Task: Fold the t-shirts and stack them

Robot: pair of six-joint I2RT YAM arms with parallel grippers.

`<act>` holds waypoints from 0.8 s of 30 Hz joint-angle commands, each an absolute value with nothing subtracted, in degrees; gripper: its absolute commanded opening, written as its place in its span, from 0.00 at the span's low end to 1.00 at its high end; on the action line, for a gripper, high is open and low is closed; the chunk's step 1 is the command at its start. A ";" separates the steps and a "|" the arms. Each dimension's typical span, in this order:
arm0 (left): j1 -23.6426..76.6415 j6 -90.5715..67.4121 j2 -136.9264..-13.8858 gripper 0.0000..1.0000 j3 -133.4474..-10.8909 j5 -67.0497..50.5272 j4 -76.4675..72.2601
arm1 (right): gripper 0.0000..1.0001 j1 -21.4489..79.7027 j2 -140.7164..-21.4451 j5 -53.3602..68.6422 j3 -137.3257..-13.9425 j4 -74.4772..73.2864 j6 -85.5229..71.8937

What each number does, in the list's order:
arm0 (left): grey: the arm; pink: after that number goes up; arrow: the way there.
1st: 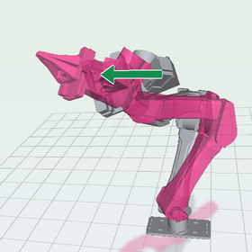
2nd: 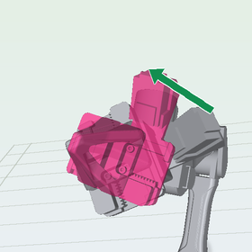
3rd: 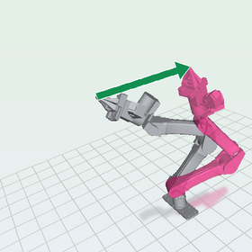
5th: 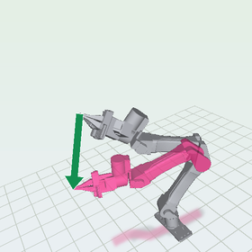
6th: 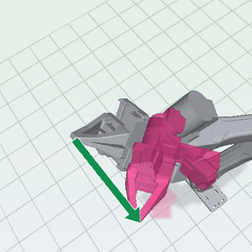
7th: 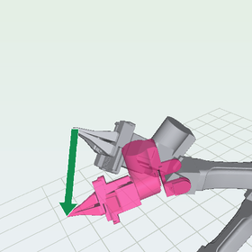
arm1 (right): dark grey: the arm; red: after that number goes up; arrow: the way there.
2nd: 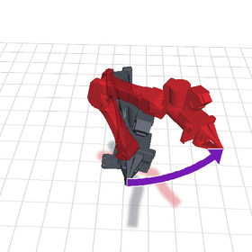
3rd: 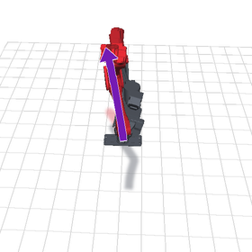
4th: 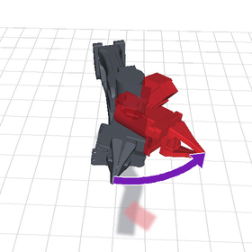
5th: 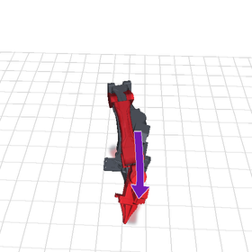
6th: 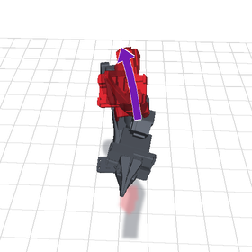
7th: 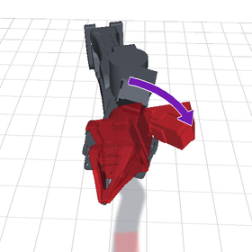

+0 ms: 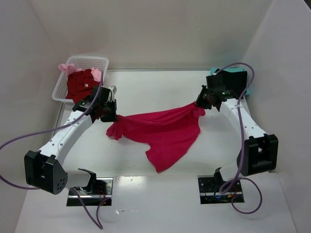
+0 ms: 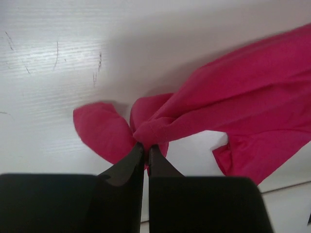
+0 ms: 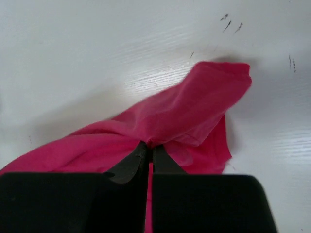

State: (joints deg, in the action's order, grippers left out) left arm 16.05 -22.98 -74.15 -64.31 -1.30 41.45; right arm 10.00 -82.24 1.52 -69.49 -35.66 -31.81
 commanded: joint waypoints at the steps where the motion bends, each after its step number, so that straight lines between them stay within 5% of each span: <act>1: 15.73 -24.61 -76.18 0.00 -65.65 1.83 33.93 | 0.00 10.20 -81.38 -1.23 -71.46 -24.97 -30.94; 14: 15.73 -22.94 -95.00 0.05 -79.87 7.99 30.32 | 0.00 10.20 -98.16 -2.90 -86.56 -21.19 -29.80; 19: 14.68 -22.41 -100.63 0.48 -84.72 10.89 30.32 | 0.00 9.50 -105.37 -2.90 -91.40 -20.48 -28.65; 24: 11.52 -22.94 -102.66 0.69 -86.84 11.43 30.32 | 0.00 8.88 -113.63 -0.09 -97.46 -19.25 -28.65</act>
State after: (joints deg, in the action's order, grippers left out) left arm 13.45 -22.68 -102.28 -84.25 9.39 31.27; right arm 9.61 -111.11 -0.71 -93.19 -23.03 -29.71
